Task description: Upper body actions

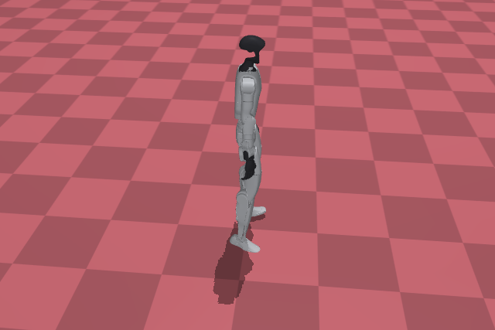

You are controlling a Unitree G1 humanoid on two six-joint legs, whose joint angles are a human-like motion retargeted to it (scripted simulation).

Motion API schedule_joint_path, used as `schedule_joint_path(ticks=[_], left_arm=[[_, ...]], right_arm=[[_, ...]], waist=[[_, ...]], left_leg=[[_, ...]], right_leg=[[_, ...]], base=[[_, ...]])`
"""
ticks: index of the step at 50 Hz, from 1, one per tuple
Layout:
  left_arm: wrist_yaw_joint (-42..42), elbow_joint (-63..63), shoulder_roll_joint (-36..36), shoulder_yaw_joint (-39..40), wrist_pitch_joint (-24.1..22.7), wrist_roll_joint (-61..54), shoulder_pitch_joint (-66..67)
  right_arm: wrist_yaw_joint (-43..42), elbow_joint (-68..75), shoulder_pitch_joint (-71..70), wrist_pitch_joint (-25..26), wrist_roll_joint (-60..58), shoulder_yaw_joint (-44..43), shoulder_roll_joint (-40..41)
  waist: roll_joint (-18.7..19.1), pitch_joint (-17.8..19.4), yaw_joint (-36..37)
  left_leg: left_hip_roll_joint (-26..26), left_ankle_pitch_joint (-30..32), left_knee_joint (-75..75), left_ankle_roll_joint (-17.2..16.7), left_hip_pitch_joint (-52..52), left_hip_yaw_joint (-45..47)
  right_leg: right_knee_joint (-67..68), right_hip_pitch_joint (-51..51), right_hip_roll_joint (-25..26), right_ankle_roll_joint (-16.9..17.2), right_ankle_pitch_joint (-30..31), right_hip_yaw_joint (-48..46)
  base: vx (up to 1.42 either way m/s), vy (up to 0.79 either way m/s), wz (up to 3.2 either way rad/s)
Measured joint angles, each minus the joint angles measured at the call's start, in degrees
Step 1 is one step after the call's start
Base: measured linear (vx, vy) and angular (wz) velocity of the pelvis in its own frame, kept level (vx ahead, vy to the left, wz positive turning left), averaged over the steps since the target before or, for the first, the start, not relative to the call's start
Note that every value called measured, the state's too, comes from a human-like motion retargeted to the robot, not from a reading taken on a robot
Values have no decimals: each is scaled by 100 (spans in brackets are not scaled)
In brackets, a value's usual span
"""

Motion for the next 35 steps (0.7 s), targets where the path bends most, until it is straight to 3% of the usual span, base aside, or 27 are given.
schedule_joint_path(ticks=[7, 24, 35], left_arm=[[0, -76, -283, -53, -72, -289, -96], [-144, 194, -729, -340, -112, -76, 320], [-201, 244, -633, -300, 1, -207, 313]], right_arm=[[21, -29, -47, 42, 16, -138, -113], [100, 119, 69, 158, 245, -383, -160], [214, 166, 103, 180, 202, -329, -64]], waist=[[134, 72, -116], [649, -180, -299], [652, -74, -368]], left_leg=[[234, 96, 56, -162, -75, 28], [430, 52, 69, -336, 113, 15], [375, -30, 220, -344, 210, -128]], right_leg=[[-141, 40, 151, -70, 7, -78], [-150, 235, 480, -311, -242, 123], [-185, 502, 469, -342, -305, 22]], base=[[-9, -18, 21], [0, -1, 1], [0, 0, 0]])
